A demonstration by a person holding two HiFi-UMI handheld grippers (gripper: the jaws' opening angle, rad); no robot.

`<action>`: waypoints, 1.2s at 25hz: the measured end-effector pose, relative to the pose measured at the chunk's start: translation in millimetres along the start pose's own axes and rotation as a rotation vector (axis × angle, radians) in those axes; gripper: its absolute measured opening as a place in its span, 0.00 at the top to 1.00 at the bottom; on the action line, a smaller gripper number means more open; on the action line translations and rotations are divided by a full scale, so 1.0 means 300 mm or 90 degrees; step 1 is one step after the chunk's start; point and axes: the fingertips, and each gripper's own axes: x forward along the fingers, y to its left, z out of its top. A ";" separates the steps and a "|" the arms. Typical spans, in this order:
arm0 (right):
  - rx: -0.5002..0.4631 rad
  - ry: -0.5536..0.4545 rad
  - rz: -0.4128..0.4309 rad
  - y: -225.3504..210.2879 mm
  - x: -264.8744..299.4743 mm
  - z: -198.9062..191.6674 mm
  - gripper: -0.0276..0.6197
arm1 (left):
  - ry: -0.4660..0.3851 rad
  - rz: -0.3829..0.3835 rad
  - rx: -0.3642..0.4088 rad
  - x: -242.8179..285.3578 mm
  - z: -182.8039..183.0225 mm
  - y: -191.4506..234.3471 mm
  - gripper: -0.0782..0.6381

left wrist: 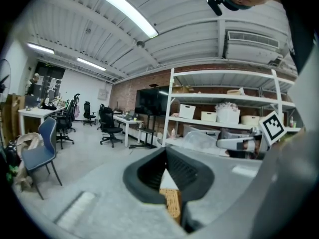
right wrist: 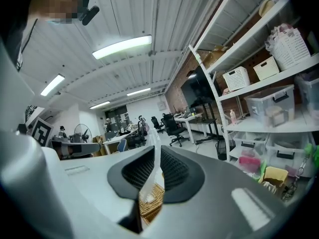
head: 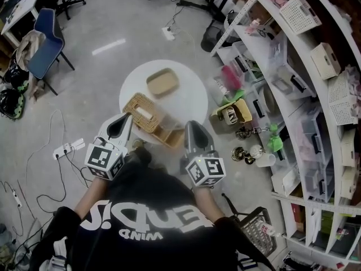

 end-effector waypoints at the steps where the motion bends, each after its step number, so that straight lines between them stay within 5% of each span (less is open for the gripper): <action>1: 0.000 0.000 -0.001 0.002 -0.003 -0.001 0.90 | 0.001 0.001 -0.001 -0.006 -0.003 -0.002 0.89; 30: -0.004 0.000 0.015 0.008 0.034 0.028 0.90 | -0.012 0.024 -0.001 0.001 0.040 0.015 0.89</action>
